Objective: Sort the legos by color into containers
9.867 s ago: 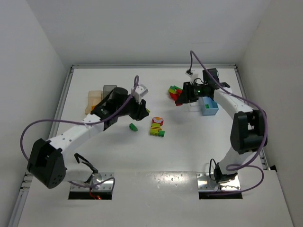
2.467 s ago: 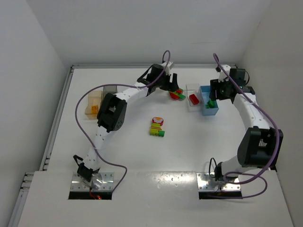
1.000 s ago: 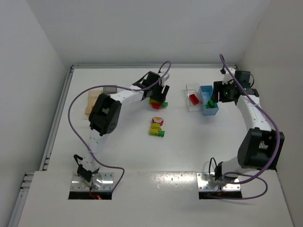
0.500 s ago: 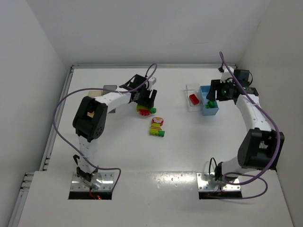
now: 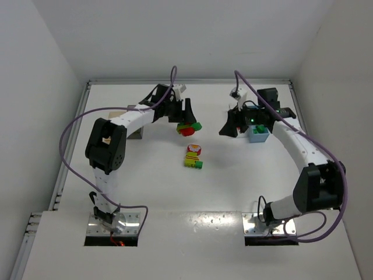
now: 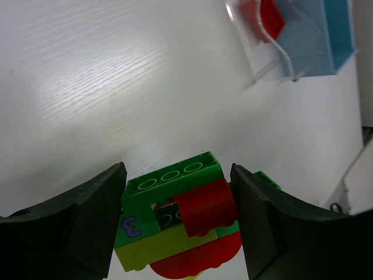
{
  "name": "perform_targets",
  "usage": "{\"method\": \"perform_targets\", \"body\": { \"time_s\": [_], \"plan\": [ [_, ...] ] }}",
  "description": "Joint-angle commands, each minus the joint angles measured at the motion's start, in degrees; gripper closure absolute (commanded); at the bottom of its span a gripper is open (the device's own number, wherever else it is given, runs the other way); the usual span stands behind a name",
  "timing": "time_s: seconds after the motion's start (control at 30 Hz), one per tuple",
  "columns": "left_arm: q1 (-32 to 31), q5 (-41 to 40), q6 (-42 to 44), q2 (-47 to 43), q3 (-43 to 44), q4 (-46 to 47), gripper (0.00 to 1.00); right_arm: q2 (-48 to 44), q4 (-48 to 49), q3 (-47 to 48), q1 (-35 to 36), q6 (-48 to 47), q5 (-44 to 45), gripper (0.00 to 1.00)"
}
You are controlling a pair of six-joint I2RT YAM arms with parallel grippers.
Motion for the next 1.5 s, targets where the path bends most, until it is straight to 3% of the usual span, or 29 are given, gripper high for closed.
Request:
{"method": "perform_targets", "body": {
  "time_s": [0.0,0.17,0.27,0.3,0.37,0.6,0.83,1.13,1.2,1.47],
  "plan": [
    [1.1,9.2,-7.3,-3.5,1.5,4.9,1.00,1.7,-1.5,2.6,2.7,-7.0,-4.8,0.39],
    [1.7,12.7,-11.5,-3.5,0.1,7.4,1.00,2.4,-2.0,3.9,11.6,-16.6,7.4,0.39],
    [2.2,12.7,-13.4,-3.5,-0.6,7.4,1.00,-0.9,5.5,0.4,15.6,-20.3,18.1,0.39],
    [2.2,12.7,-13.4,-3.5,-1.2,7.4,1.00,-2.6,11.7,-3.1,16.6,-20.3,19.7,0.39],
    [2.2,11.9,-12.8,-3.5,-1.2,6.3,1.00,-6.2,14.7,-5.2,18.3,-23.3,21.8,0.39],
    [0.1,-2.3,-5.7,-3.5,4.1,-7.8,1.00,-12.3,24.2,-14.9,27.4,-37.2,31.1,0.39],
    [-1.1,-14.1,-8.9,-3.5,7.7,-14.2,1.00,-13.5,34.2,-22.3,34.6,-48.3,38.0,0.40],
    [-3.4,-18.4,-14.1,-3.5,8.2,-15.8,1.00,-3.9,58.0,-27.7,41.5,-55.9,52.8,0.40],
    [-3.4,-17.8,-14.7,-3.5,8.2,-16.3,1.00,-2.4,61.4,-28.3,42.3,-57.8,52.8,0.40],
    [-3.9,-16.2,-15.2,-2.9,10.0,-16.8,1.00,2.1,64.5,-28.3,43.5,-59.4,53.3,0.41]
  ]
}}
